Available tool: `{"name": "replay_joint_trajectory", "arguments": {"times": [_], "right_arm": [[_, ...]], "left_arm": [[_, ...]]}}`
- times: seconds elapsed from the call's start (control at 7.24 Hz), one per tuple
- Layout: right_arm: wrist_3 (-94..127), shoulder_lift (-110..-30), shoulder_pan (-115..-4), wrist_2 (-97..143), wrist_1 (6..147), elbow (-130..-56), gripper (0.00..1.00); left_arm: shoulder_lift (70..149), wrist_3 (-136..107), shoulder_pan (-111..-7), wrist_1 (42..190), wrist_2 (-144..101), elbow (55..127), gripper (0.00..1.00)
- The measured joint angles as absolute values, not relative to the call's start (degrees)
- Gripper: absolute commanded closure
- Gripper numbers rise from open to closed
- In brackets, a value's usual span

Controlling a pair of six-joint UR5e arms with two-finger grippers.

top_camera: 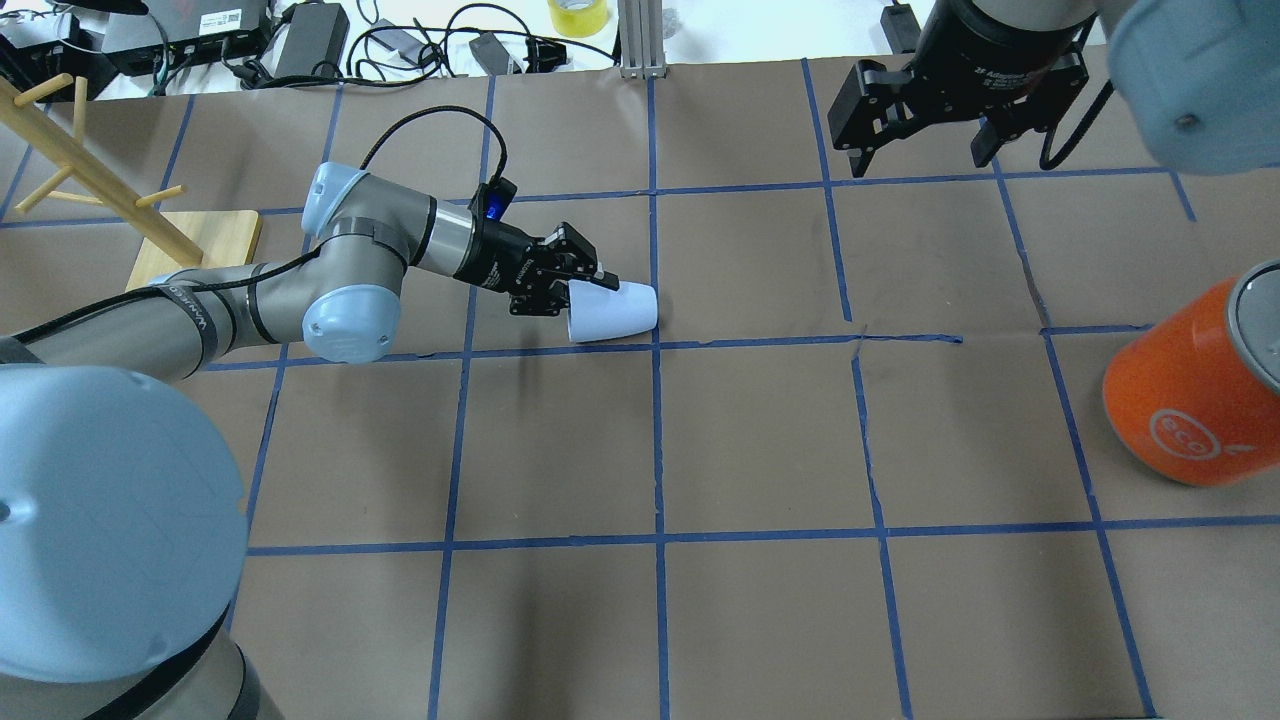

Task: Flip cup
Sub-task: 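Reach the left gripper to the lying cup and grasp its base, then lift the cup with the left gripper and rotate it upright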

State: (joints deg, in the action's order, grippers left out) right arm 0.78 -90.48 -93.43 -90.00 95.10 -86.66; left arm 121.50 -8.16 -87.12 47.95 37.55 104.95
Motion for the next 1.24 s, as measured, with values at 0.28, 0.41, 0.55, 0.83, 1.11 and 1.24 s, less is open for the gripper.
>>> {"name": "replay_joint_trajectory", "arguments": {"times": [0.28, 0.41, 0.55, 0.83, 1.11, 1.24], "right_arm": [[0.58, -90.45, -93.43, -90.0, 95.1, -86.66, 0.0], [0.53, -90.44, -93.43, -90.0, 95.1, -86.66, 0.0], [0.48, -90.44, -93.43, -90.0, 95.08, -86.66, 0.0], [0.44, -90.44, -93.43, -90.0, 95.06, -86.66, 0.0], [0.44, -90.44, -93.43, -90.0, 95.04, -86.66, 0.0], [0.44, -90.44, -93.43, -90.0, 95.05, -86.66, 0.0]], "left_arm": [[120.65, -9.22, -87.11, 47.6, 37.57, 104.74, 1.0], [119.92, -11.35, -87.11, 47.45, 37.57, 103.93, 1.0], [118.86, -15.77, -87.23, 47.39, 37.62, 101.98, 1.0], [116.03, -23.3, -87.41, 48.15, 40.56, 98.0, 1.0], [113.85, -22.48, -87.57, 48.59, 52.04, 96.68, 1.0], [113.11, -19.98, -87.58, 49.28, 58.56, 96.35, 1.0]]}}
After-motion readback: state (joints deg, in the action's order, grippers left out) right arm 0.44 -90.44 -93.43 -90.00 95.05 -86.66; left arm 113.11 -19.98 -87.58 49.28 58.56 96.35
